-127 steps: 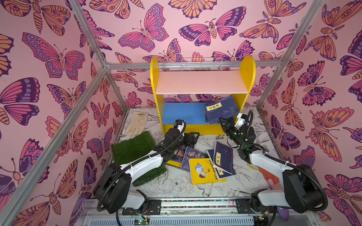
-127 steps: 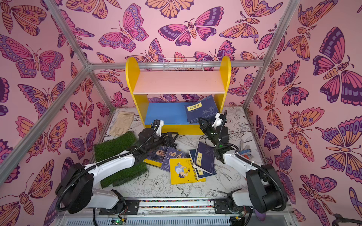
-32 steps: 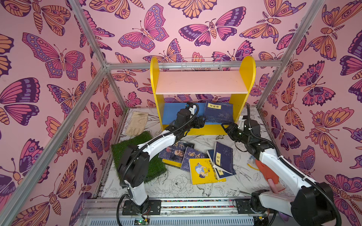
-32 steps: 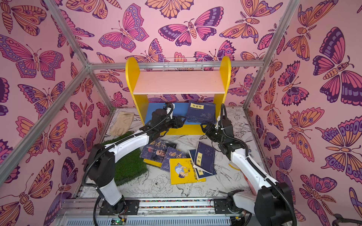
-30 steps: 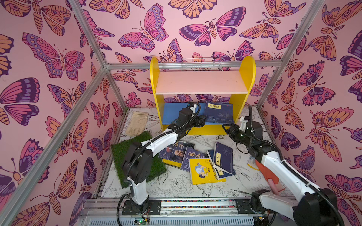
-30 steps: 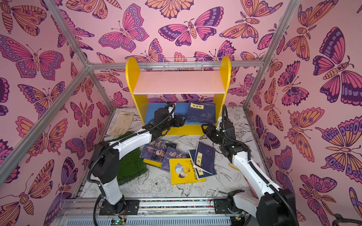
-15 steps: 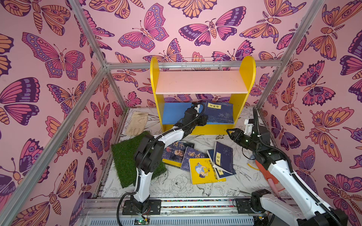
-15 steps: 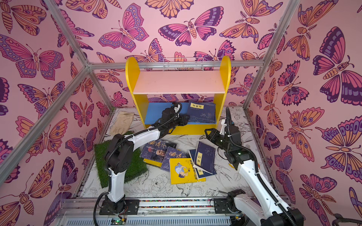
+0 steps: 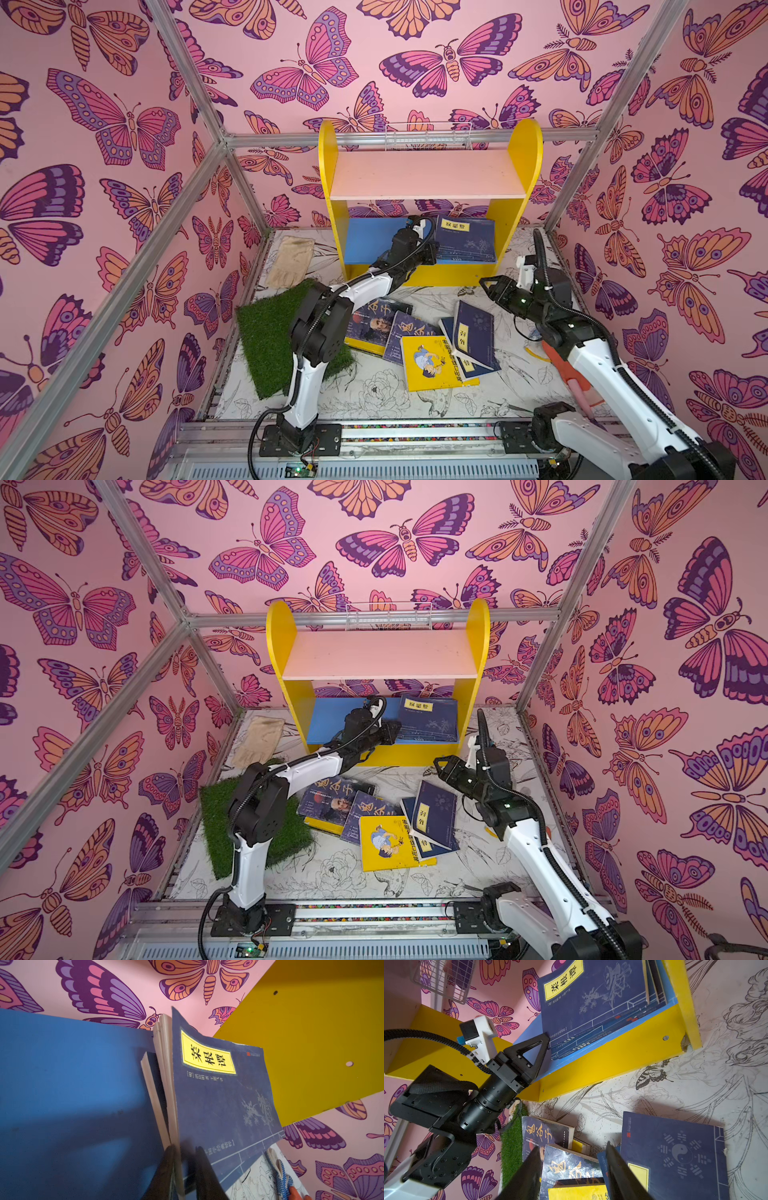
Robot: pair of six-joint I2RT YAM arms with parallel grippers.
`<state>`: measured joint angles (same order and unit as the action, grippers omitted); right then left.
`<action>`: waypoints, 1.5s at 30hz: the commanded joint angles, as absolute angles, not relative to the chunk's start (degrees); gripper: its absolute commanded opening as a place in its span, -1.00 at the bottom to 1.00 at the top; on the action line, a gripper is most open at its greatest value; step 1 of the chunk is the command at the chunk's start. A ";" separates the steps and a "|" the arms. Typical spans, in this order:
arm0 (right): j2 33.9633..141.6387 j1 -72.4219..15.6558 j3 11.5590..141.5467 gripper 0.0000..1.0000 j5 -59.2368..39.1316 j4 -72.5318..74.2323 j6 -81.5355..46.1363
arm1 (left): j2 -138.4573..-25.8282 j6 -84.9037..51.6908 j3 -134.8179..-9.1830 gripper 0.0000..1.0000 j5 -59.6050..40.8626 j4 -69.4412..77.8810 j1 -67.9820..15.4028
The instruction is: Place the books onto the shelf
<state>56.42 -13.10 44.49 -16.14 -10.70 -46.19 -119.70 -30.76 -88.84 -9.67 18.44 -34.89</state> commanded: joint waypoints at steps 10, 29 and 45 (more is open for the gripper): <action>56.13 -12.17 43.16 0.01 -16.04 -12.00 -45.18 | -117.17 -30.58 -84.52 -0.85 -12.12 22.12 -36.78; 55.65 -11.92 44.29 0.02 -15.55 -13.67 -42.90 | -115.02 -30.43 -84.53 -0.90 -9.06 21.41 -35.47; 54.86 -8.46 38.89 0.09 -9.60 -21.19 -44.97 | -101.36 -28.75 -73.30 0.12 1.60 19.90 -35.68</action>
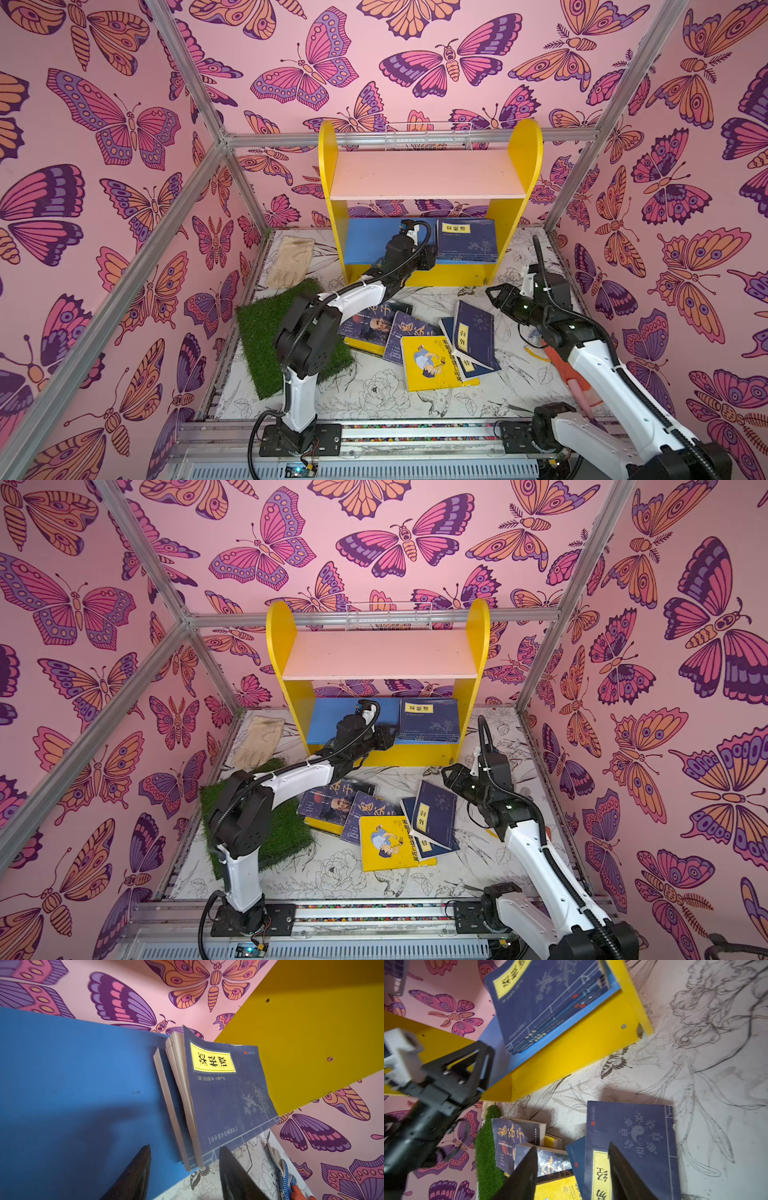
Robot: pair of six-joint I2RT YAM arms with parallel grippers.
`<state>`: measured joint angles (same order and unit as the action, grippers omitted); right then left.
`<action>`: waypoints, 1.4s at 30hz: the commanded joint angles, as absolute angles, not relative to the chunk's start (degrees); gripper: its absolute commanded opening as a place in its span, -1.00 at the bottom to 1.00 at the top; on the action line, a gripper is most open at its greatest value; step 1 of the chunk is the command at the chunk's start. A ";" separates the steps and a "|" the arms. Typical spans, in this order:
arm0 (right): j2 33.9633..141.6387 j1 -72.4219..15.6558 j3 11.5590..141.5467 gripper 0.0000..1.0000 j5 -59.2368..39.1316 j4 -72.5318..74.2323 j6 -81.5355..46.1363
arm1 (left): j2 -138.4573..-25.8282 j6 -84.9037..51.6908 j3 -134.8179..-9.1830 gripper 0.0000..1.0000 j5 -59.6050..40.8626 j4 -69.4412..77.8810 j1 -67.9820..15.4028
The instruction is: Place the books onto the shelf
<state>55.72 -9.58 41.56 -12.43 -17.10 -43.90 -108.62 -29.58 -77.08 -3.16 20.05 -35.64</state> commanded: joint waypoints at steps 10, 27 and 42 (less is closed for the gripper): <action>61.14 -8.31 27.99 0.10 -13.64 -17.77 -44.32 | -99.38 -26.44 -61.79 0.20 -3.20 10.99 -46.07; 75.33 -8.40 28.44 0.09 -25.95 -10.35 -40.25 | -110.30 -21.53 -65.18 0.38 -13.72 7.71 -50.84; 73.01 -12.21 29.39 0.07 -32.22 2.02 -42.50 | -110.79 -25.14 -61.66 0.32 -12.99 9.74 -48.30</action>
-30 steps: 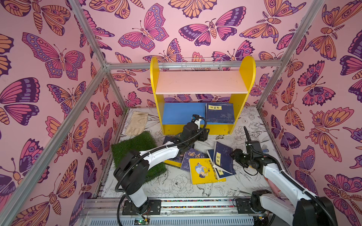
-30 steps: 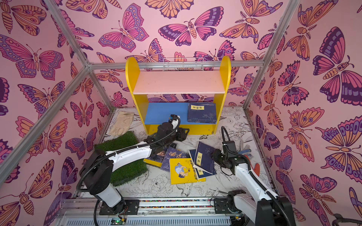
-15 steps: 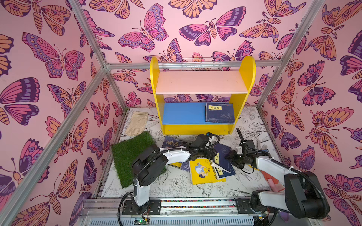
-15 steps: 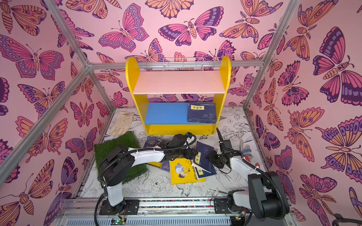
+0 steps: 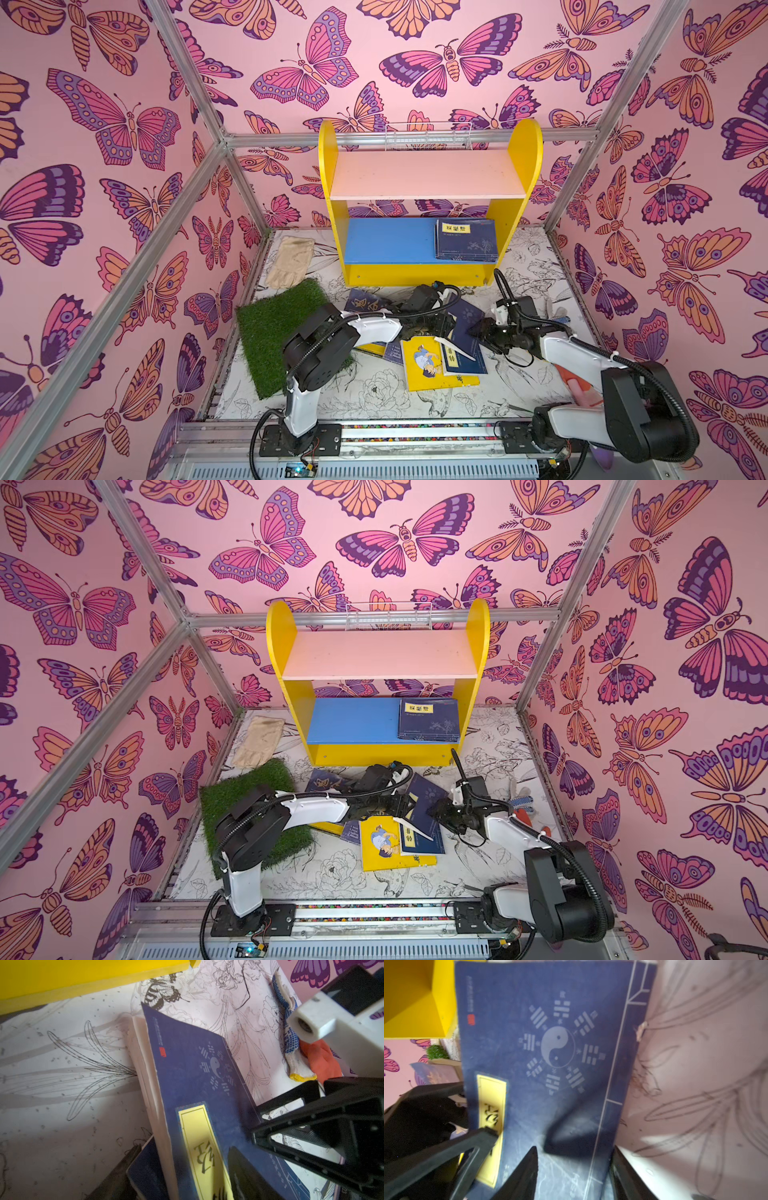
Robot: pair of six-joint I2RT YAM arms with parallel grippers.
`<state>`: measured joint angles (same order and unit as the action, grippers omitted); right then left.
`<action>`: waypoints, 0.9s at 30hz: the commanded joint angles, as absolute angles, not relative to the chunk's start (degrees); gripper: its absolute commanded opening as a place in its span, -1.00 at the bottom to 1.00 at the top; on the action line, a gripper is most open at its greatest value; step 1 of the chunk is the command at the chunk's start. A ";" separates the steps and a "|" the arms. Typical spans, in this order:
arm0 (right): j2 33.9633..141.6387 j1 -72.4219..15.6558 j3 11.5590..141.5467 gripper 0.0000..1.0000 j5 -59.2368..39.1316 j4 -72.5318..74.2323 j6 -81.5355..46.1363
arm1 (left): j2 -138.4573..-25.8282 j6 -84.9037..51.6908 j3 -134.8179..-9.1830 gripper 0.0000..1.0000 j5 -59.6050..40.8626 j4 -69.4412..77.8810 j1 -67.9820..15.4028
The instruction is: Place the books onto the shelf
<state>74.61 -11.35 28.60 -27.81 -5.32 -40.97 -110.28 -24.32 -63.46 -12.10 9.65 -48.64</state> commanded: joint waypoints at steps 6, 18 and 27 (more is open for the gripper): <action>69.56 -12.19 27.78 0.05 -33.41 11.72 -47.67 | -109.79 -24.87 -60.40 0.17 -13.58 11.49 -48.25; 69.13 -12.30 27.48 -0.53 -35.71 13.45 -47.64 | -109.28 -25.13 -59.59 -0.77 -13.85 12.82 -47.99; 69.77 -13.41 27.46 -0.76 -39.06 15.51 -47.13 | -106.22 -26.52 -54.99 -1.00 -15.76 19.51 -46.58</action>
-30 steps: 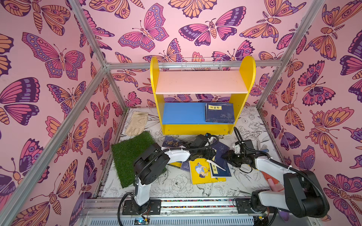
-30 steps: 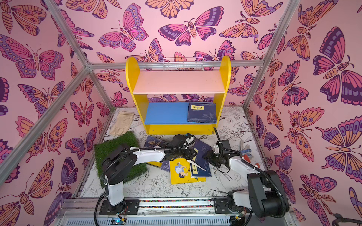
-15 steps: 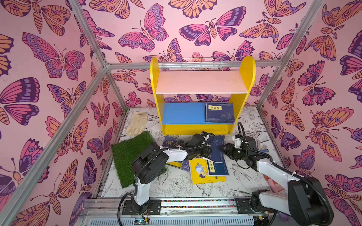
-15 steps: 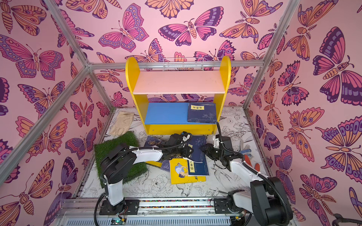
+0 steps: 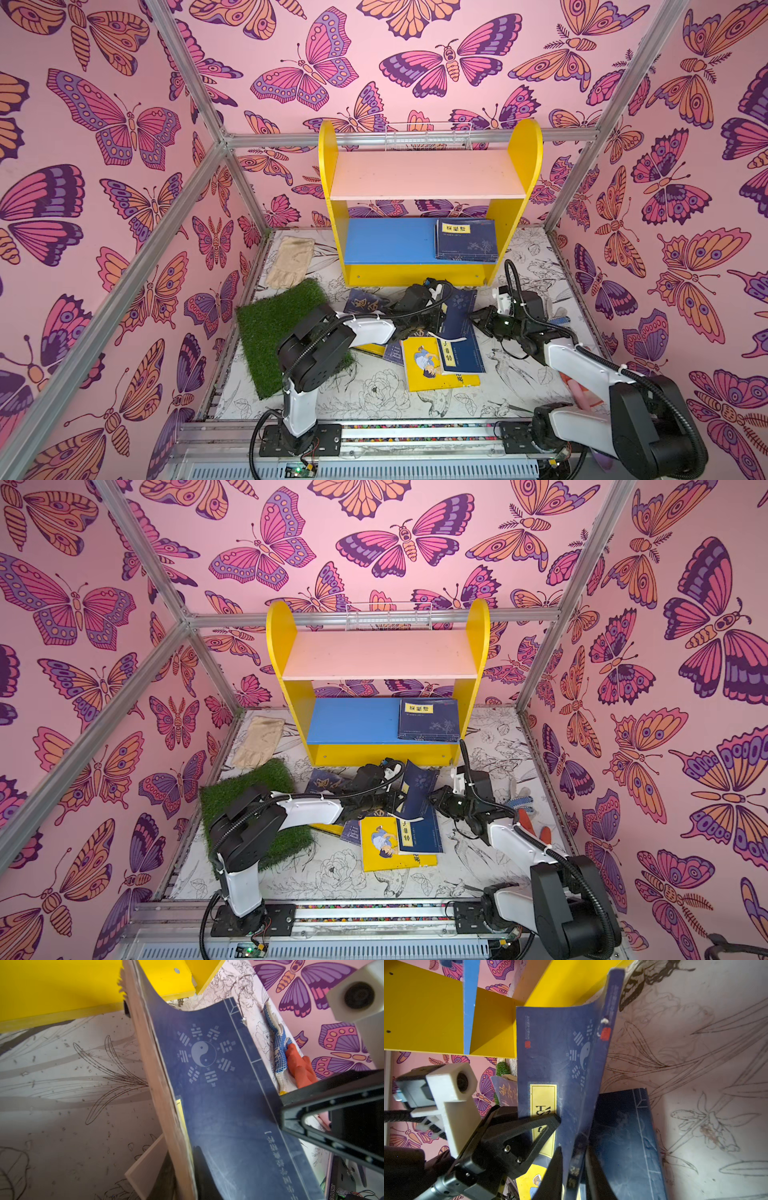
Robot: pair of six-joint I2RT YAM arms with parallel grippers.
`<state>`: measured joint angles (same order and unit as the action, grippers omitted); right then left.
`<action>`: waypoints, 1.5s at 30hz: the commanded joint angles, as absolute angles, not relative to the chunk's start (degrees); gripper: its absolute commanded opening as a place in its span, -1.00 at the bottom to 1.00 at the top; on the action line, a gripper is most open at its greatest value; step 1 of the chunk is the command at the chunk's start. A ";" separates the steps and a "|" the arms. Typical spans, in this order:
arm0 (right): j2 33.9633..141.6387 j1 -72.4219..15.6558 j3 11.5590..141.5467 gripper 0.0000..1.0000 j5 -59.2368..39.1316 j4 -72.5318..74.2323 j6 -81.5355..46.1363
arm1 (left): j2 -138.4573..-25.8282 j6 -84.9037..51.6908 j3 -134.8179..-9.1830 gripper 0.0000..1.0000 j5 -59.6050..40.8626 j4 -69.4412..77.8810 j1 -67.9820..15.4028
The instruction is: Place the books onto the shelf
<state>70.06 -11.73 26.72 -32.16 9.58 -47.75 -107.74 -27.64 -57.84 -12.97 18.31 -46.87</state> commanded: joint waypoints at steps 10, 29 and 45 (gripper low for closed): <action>67.73 -14.59 28.63 -0.76 -45.43 16.17 -44.90 | -96.11 -26.93 -47.57 -1.00 -27.76 31.49 -42.10; 59.85 -14.72 29.10 -1.00 -40.44 25.10 -51.85 | -90.61 -34.60 -43.99 0.64 -30.51 35.14 -36.77; 54.14 -15.57 30.02 -1.00 -14.70 40.39 -58.86 | -92.24 -50.04 -45.22 0.83 -33.76 55.55 -38.11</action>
